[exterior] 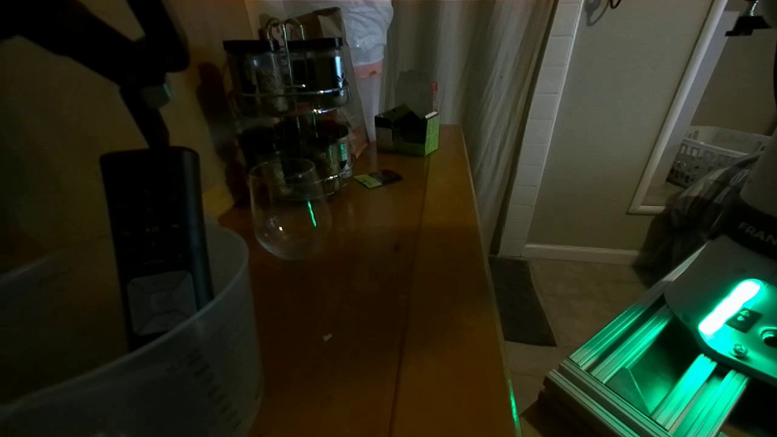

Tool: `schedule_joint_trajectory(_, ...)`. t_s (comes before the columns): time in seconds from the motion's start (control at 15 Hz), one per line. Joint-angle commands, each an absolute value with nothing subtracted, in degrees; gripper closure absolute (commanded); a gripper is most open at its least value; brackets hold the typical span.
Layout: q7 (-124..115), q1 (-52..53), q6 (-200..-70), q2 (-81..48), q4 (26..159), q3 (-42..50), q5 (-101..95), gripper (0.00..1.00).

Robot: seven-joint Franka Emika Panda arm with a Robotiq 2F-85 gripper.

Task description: Take the remote control out of the jar

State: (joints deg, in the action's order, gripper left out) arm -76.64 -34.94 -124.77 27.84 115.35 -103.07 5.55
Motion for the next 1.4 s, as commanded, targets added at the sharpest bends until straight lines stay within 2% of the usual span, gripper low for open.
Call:
schedule_joint_trajectory(0.0,-71.1,-32.2,-125.7,27.7,117.4,-99.3,9.9,0.0)
schedule_joint_trajectory(0.47,-59.3,-29.1,-123.5,21.4,119.8,-94.9,16.7,0.0)
schedule_joint_trajectory(0.8,-61.7,-28.8,-118.5,22.1,120.1,-94.3,21.5,0.0)
schedule_joint_trajectory(1.33,-68.0,-30.5,-122.3,25.8,121.6,-94.1,23.7,0.0)
